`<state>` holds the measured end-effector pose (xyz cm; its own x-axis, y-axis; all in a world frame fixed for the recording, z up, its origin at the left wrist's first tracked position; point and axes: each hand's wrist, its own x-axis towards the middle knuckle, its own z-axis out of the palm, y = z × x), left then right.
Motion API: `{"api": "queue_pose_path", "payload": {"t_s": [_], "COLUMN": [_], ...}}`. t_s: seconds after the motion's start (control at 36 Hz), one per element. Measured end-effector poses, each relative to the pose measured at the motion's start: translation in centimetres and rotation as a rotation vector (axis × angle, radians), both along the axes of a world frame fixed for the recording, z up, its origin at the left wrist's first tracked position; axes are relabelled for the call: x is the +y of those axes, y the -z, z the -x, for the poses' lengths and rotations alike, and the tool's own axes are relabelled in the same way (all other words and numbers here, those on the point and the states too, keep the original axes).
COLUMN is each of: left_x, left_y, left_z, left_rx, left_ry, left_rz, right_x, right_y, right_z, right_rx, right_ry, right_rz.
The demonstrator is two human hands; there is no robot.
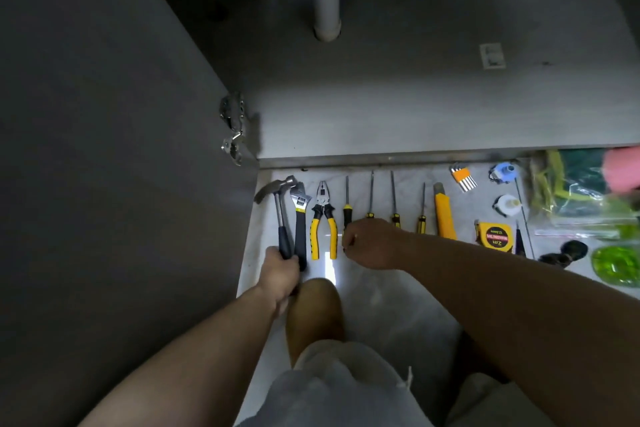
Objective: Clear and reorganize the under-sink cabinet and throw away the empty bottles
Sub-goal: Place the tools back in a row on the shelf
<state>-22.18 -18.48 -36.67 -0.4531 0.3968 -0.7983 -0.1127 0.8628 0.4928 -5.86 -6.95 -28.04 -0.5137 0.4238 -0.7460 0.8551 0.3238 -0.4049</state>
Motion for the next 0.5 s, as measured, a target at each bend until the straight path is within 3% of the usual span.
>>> {"api": "queue_pose_path", "payload": {"t_s": [0.17,0.36,0.42,0.5], "left_x": [-2.1,0.9,2.0,3.6], "left_y": [-2.9,-5.6,-5.6,-5.3], "left_z": [-2.0,-3.3,-3.5,-3.0], "left_rx": [-0.214,-0.303,-0.342,-0.352], "left_ry": [-0.032,0.267,0.289,0.266], "left_rz": [-0.175,-0.436,-0.462,-0.441], "right_x": [-1.7,-1.1,-0.3,1.0], "right_y": [-0.1,0.3,0.0,-0.7], "right_z": [1.8,2.4,1.6,0.4], "right_rx": [0.131,0.409,0.494,0.563], "right_ry": [0.32,0.861,1.012,1.065], "right_rz": [0.153,0.215,0.2,0.176]}}
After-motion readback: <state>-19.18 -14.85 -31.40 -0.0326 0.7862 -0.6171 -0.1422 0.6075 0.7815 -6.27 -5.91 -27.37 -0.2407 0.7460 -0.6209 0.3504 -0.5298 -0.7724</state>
